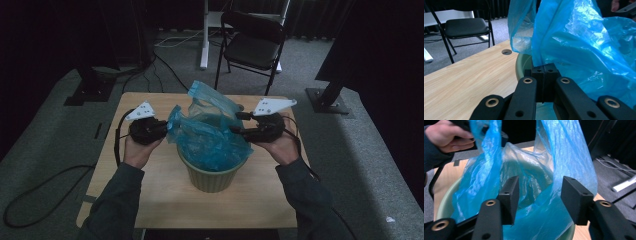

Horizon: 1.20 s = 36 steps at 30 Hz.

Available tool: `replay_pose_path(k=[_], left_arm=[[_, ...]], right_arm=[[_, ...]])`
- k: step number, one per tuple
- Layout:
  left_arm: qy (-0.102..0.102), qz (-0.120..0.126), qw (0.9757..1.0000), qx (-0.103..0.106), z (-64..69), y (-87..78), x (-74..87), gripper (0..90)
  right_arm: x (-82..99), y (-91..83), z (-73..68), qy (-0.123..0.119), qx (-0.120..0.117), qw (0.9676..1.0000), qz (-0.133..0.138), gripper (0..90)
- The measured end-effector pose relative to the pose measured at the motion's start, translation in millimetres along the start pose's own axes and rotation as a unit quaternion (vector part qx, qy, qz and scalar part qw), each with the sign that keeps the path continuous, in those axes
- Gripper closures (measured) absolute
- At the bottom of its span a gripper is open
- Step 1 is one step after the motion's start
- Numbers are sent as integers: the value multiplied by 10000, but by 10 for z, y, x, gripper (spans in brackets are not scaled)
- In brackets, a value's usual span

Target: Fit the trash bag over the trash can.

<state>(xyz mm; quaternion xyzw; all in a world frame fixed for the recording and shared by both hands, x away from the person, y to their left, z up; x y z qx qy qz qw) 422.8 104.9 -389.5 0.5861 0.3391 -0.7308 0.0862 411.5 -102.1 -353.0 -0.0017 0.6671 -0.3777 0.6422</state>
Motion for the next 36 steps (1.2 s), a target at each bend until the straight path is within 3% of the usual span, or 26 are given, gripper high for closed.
replay_pose_path(k=[2,5,6,7,12,18,22,24,27,29,32,34,36], left_arm=[[8,10,10000,14,12,-2,0,896],[22,15,10000,7,16,-6,8,894],[22,15,10000,7,16,-6,8,893],[14,22,10000,-5,6,-10,15,887],[-68,122,9999,-93,-63,-50,-3,827],[-218,250,9992,-228,-168,-60,-72,715],[-462,430,9976,-283,-293,-37,-152,628],[-589,518,9967,-213,-331,-20,-179,587],[-685,525,9962,78,-310,36,-191,524],[-685,435,9963,278,-256,91,-177,488],[-627,220,9969,414,-178,186,-130,461],[-563,15,9977,367,-157,251,-84,455],[-530,-213,9981,210,-168,313,-29,474]], right_arm=[[34,37,20,38,43,9998,-173,502],[115,64,89,-14,320,9985,-437,699],[115,64,89,-14,320,9985,-437,699],[156,59,114,60,271,9986,-448,802],[177,4,129,33,299,9989,-345,882],[130,-32,106,-44,277,9993,-261,899],[111,-17,85,-101,242,9994,-245,899],[116,-5,88,-112,247,9993,-257,900],[120,3,107,-108,267,9992,-266,900],[121,9,126,-111,320,9990,-287,900],[142,31,160,-187,453,9981,-372,898],[167,55,182,-232,553,9971,-476,877],[189,85,205,-197,585,9966,-553,764]])
Point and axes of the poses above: each handheld gripper's, and its own axes: y roughly forward along the jaws, x roughly out of its underside, z roughly to its right, the point moved 10 cm from there along y, roughly forward along the jaws, and after that the axes turned 2 degrees about -z, right-handed, at the moved point
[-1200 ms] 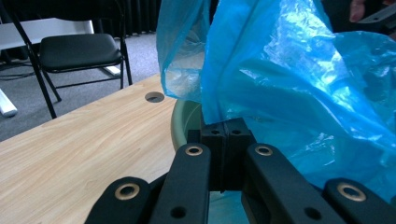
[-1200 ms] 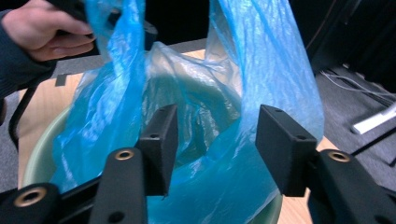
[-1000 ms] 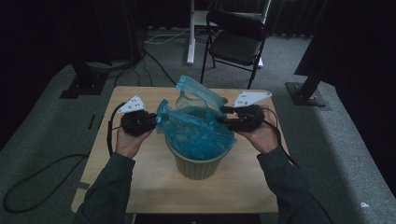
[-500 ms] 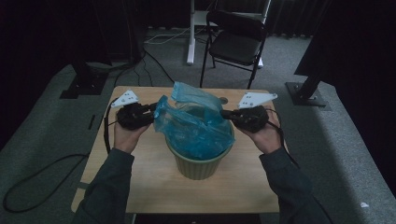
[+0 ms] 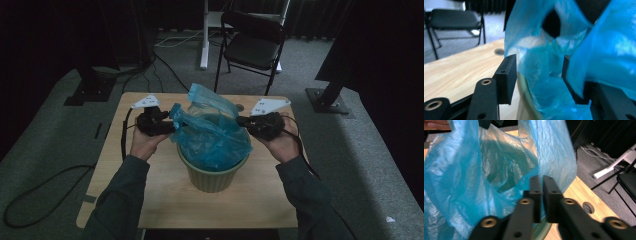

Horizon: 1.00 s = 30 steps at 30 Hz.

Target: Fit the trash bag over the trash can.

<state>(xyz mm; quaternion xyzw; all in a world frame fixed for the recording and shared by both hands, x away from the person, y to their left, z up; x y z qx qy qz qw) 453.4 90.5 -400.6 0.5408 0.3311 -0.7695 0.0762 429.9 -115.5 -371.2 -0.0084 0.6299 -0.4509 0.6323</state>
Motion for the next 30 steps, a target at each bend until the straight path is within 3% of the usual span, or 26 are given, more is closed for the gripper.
replay_pose_path(k=[5,10,13,22,30], left_arm=[[46,-298,9993,-201,-30,102,85,608],[54,-267,9991,-324,-62,120,79,811],[48,-291,9988,-399,-94,132,83,879],[-148,-396,9976,-545,-219,203,179,888],[-273,-496,9966,-605,-276,236,255,885]], right_arm=[[26,89,83,249,-29,9997,-65,666],[82,184,157,365,-45,9992,-181,871],[134,249,238,445,29,9987,-260,899],[403,449,452,828,153,9949,-555,900],[640,506,451,950,104,9919,-841,900]])
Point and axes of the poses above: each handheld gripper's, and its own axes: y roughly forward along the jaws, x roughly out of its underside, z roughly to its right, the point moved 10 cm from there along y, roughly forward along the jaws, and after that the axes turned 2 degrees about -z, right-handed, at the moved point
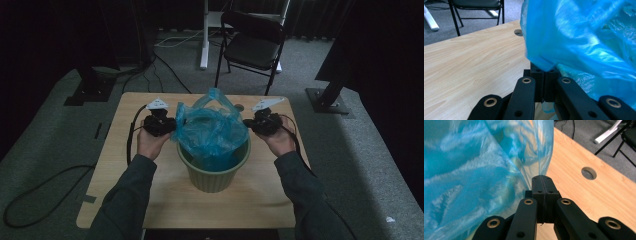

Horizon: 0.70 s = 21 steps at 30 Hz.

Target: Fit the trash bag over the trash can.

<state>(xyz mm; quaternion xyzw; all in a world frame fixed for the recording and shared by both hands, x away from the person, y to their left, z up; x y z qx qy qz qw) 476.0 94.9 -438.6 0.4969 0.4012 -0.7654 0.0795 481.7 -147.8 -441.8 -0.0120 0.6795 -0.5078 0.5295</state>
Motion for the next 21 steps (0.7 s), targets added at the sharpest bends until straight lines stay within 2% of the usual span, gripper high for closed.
replay_pose_path(k=[7,11,14,17,20,21], left_arm=[[-36,-61,10000,16,-22,2,86,886],[-85,-109,9999,27,-41,-38,188,886],[-170,-20,9998,80,-42,-107,230,884],[-193,122,9997,98,-45,-213,241,837],[-252,276,9993,87,-62,-328,219,761],[-252,276,9993,87,-62,-328,219,743]], right_arm=[[156,20,-20,-12,-87,9998,-185,900],[325,11,-39,-44,-208,9989,-412,900],[415,-22,-71,-59,-324,9981,-516,900],[447,-97,-86,-77,-364,9983,-459,900],[391,-209,-60,2,-385,9990,-206,843],[391,-209,-60,2,-385,9990,-206,843]])
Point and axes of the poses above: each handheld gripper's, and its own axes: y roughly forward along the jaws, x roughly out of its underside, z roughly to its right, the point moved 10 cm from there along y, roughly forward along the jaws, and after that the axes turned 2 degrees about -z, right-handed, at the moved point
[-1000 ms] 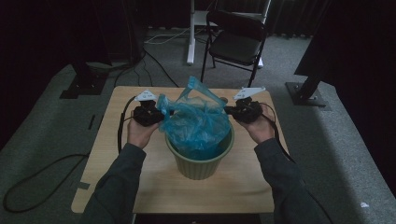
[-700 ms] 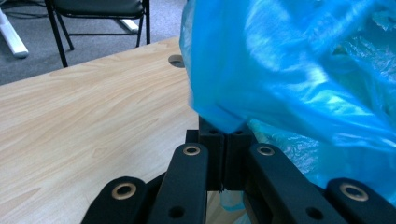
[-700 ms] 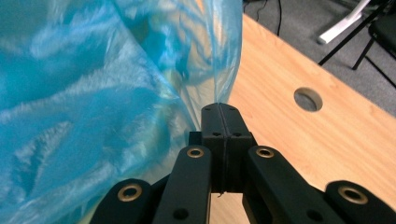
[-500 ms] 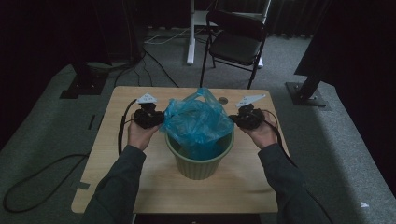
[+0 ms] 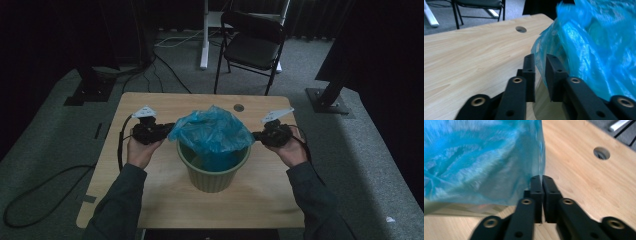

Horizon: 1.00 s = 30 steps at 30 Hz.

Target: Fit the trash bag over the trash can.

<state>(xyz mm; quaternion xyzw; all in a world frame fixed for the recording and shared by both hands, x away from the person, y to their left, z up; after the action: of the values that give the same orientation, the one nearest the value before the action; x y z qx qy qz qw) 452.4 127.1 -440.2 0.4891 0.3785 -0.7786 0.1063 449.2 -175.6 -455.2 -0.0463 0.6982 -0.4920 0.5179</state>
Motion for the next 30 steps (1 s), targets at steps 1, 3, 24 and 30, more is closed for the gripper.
replay_pose_path(k=[1,3,24,30], left_arm=[[-22,97,9999,-17,-7,-65,-26,723],[-62,158,9998,-48,-21,-112,-50,698],[-71,561,9984,31,30,-385,-187,572],[42,640,9968,471,155,-444,-205,517]], right_arm=[[-56,-82,11,41,28,9999,154,787],[-123,-155,18,36,63,9995,311,768],[-490,-117,-236,-138,-353,9971,660,667],[-469,-158,-213,-94,-349,9971,672,867]])
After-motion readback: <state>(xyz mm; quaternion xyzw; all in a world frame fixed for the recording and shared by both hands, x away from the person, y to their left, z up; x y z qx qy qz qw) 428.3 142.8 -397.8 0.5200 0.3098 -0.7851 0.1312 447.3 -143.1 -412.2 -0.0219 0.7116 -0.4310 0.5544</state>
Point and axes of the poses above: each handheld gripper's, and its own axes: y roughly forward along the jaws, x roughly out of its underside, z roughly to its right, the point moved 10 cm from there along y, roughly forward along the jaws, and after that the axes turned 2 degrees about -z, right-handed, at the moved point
